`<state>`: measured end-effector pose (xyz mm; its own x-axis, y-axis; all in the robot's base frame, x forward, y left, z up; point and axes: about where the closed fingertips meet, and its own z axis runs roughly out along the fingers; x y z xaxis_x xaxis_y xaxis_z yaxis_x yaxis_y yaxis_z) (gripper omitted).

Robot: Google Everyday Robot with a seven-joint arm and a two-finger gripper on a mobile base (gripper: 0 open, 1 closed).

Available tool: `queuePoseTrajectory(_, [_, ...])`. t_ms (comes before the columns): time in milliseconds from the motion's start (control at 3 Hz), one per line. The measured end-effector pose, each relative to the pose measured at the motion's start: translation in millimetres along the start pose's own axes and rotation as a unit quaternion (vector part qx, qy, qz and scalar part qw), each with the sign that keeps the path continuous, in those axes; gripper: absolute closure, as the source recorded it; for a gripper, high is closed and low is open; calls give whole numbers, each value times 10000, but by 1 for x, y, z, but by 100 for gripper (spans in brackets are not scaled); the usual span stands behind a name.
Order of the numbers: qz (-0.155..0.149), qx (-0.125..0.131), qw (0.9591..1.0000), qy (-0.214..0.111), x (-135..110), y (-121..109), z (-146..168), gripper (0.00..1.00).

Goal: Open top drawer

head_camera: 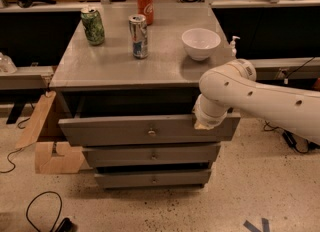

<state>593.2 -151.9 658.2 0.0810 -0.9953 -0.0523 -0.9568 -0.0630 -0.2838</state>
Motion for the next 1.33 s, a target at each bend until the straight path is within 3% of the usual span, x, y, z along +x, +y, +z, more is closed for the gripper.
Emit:
queuePoseTrajectory(333, [0,0,10000,0,0,0,0,98])
queuePoseTrajectory(1000, [0,0,10000,0,0,0,0,53])
queuePoseTrajectory(1333, [0,-1,10000,0,0,0,0,22])
